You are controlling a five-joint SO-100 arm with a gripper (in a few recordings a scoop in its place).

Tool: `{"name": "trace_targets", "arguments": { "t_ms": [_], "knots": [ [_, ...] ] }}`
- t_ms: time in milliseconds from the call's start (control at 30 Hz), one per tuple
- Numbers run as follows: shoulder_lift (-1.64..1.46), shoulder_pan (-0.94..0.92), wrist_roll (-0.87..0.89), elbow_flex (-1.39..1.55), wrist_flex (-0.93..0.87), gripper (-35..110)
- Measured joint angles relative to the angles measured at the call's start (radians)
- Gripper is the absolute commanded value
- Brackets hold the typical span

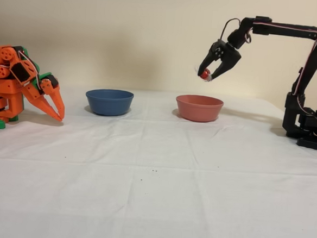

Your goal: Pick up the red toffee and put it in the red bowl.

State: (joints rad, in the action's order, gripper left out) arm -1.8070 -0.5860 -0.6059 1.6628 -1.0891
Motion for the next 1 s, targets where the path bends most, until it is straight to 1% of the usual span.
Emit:
{"name": "trace_targets", "arguments": {
  "t_ms": [367,500,733,1000],
  "knots": [
    [0.043,-0.041,-0.014,0.046,0.075,13],
    [0.043,-0.038,-0.018,0.048,0.094,17],
    [0.052,-0.041,-0.034,0.048,0.095,27],
    [0.058,-0.064,-0.052,0.048,0.095,30]
  ]
}}
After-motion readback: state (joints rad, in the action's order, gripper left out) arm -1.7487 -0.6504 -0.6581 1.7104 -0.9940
